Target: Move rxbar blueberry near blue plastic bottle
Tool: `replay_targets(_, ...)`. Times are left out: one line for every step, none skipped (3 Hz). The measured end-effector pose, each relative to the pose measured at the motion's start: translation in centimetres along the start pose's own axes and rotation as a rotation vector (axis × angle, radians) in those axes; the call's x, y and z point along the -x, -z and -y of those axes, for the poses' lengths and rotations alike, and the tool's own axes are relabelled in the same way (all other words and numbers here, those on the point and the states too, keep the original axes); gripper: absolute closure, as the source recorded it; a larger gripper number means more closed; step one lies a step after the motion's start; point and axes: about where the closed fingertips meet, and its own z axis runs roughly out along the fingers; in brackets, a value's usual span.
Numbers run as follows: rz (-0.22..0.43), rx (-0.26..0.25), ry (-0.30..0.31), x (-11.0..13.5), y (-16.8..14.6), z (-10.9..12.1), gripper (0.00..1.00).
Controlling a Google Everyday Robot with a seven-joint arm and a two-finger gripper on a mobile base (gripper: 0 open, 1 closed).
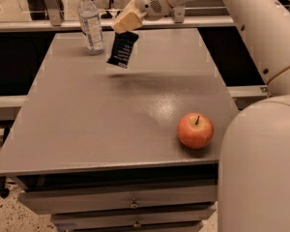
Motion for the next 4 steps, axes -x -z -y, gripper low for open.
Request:
replay_targets(-0.009,0.013,0.029,2.0,-2.6,0.5,1.00)
replay_targets(-0.032,0.020,0.050,3.3,-5.2,1.2,1.00)
replay_targets(-0.055,0.016,0.048,3.6,-7.7,2.7,1.00)
replay_targets(-0.081,0.001,0.035,3.2,-9.9,4.5,1.00)
